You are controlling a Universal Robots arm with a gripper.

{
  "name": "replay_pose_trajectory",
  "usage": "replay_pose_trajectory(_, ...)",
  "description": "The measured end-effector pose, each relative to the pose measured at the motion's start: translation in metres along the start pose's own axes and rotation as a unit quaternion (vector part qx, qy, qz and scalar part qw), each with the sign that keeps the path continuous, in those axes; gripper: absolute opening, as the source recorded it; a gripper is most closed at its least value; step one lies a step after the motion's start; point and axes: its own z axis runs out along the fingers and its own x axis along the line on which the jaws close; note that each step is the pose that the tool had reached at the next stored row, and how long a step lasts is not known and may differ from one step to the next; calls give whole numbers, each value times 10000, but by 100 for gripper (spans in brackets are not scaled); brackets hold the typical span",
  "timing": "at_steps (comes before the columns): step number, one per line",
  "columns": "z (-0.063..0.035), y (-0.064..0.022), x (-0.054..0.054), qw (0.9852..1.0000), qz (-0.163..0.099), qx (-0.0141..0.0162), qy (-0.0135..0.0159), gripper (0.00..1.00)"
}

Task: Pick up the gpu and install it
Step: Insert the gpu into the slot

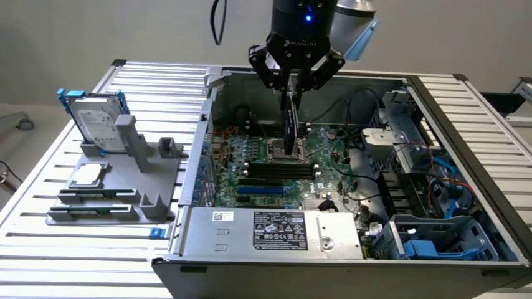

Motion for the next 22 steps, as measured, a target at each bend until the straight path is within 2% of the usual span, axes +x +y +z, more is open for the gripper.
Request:
replay_pose_trajectory(5, 9, 0, 0, 10000, -3, 1, -1, 27)
replay_pose_trajectory(6, 17, 1, 1, 10000, -52, 2, -15, 27)
replay_pose_trajectory(9, 33, 1, 1, 9995, -320, 3, -6, 27)
replay_pose_trajectory(12, 48, 1, 0, 9983, -589, 3, 4, 27)
replay_pose_trajectory(17, 75, 1, 0, 9945, -1048, 5, 20, 27)
replay_pose_trajectory(22, 100, 1, 0, 9888, -1493, 6, 37, 27)
